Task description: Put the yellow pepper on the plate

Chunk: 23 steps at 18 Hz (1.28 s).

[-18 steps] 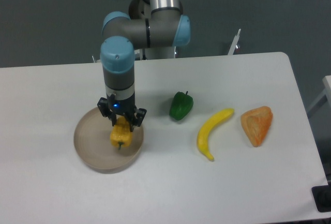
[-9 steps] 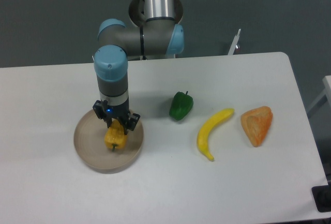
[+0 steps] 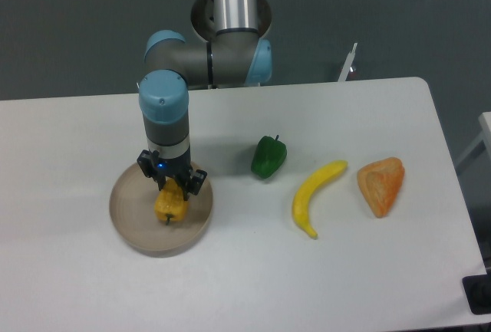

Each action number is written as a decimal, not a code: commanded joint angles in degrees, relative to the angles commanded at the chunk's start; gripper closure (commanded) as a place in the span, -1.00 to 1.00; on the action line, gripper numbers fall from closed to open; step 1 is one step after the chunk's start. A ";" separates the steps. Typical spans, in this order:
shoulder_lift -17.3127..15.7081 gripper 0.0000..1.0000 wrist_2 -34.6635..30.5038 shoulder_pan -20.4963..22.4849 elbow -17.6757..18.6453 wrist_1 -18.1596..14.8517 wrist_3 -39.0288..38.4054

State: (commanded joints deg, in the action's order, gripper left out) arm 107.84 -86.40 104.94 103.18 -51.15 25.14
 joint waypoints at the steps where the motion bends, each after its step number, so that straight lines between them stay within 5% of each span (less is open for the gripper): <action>1: 0.00 -0.62 0.00 0.00 -0.09 -0.09 0.00; 2: 0.00 -1.00 0.00 0.00 -0.18 -0.09 -0.09; 14: -2.63 -1.00 -0.44 0.96 -2.46 -0.17 0.26; 23: -4.31 -1.00 -5.36 16.59 -7.73 -0.35 21.50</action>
State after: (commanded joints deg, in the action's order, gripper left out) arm 103.54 -91.76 121.53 95.46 -51.50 46.64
